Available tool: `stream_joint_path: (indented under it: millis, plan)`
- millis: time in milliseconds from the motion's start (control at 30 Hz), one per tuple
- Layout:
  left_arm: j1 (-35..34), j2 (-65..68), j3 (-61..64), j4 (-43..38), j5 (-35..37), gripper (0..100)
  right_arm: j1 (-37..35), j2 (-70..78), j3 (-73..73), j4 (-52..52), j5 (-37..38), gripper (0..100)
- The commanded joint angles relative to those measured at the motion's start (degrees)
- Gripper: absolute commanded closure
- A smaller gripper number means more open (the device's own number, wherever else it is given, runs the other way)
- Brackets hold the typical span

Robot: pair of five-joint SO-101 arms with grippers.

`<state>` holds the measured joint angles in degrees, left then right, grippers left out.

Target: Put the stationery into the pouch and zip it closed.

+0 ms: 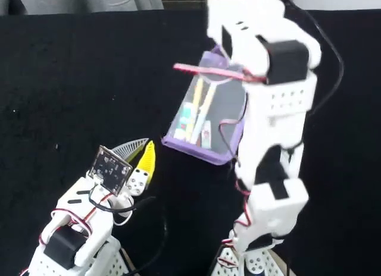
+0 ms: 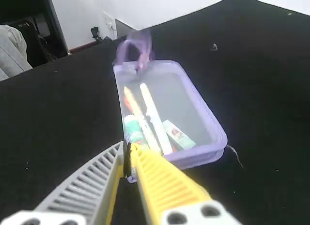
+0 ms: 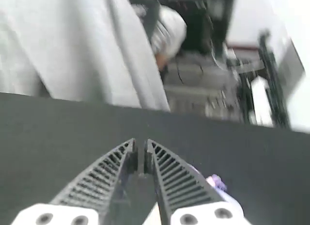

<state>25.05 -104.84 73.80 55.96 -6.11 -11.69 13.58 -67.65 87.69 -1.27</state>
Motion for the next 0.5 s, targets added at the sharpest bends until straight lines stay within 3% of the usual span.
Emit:
stream_joint_path:
  millis: [0,167,367,467]
  plan:
    - [0.0,0.3,-3.4,0.5,-0.4,97,-3.6,-7.2,-2.2,-2.0,4.5,98.8]
    - [0.0,0.3,-2.7,0.5,-0.4,97,-3.2,-8.5,-2.4,-3.7,7.2,98.8]
    - [-0.4,0.3,0.1,0.5,-0.5,97,0.1,-5.4,1.3,1.5,8.3,98.2]
    - [-4.2,0.3,1.1,0.1,-0.4,97,4.0,-0.8,6.2,0.5,8.4,88.8]
